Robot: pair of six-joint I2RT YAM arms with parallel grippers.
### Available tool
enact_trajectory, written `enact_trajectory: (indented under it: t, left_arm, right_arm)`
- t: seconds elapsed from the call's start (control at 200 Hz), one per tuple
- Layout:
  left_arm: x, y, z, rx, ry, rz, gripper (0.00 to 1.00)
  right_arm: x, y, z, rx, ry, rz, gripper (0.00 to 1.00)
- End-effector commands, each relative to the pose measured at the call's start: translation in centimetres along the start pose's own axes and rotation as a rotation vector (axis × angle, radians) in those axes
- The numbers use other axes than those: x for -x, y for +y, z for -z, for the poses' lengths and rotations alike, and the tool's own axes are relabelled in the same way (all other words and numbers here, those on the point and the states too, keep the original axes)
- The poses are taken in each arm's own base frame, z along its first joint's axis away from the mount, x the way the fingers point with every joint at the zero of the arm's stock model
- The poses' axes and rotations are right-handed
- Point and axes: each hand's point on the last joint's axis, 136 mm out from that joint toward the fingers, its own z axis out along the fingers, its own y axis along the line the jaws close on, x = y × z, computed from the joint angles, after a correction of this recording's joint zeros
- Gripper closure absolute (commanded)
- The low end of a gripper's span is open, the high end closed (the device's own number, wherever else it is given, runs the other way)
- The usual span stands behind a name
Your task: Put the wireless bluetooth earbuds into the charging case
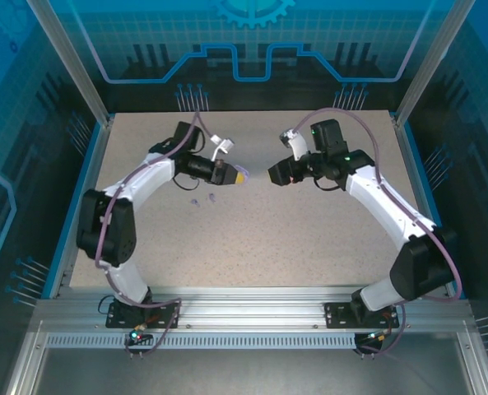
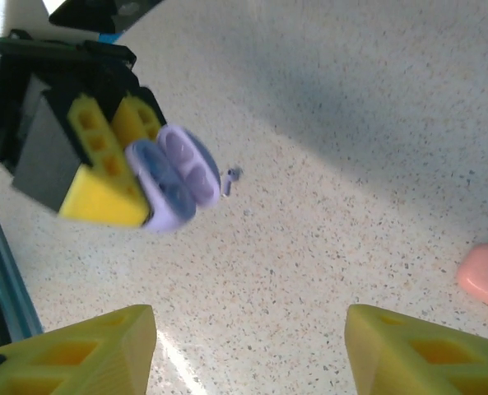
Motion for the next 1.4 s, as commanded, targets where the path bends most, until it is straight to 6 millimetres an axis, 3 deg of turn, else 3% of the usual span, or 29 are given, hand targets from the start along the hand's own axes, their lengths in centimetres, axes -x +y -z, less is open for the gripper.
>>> enact_trajectory:
  t: [0.0,0.23,0.58,0.86,1.045,1.085,1.396]
  left_arm:
    - [2.9,-1.6,2.6,0.051,-0.167,-0.107,1.0]
    - [4.8,-1.9,7.3,0.225,-0.423,-0.187,1.0]
    - [6.3,-1.4,15.0,0.553,-0.779,-0.181,1.0]
    - [6.4,0.2,20.5,0.735,-0.925,-0.062,1.0]
    - [5.8,1.4,25.0,0.802,-1.057,0.052,1.0]
    - [5.8,1.5,25.6,0.794,-1.079,0.075,1.0]
    - [6.0,1.3,26.4,0.773,-1.092,0.083,1.0]
  right_arm:
    - [-0.9,0.2,0.2,0.01,0.016,-0.113,0.36]
    - [-2.3,1.2,-2.7,-0.048,0.076,-0.202,0.27]
    - [-3.5,5.4,-11.5,-0.133,0.227,-0.146,0.13]
    - [-4.0,8.8,-19.8,-0.198,0.354,-0.017,0.22]
    - [-4.1,8.9,-23.7,-0.23,0.38,0.001,0.31]
    - [-5.0,8.4,-25.0,-0.24,0.403,0.004,0.33]
    - [-5.3,7.8,-28.9,-0.271,0.402,0.103,0.46]
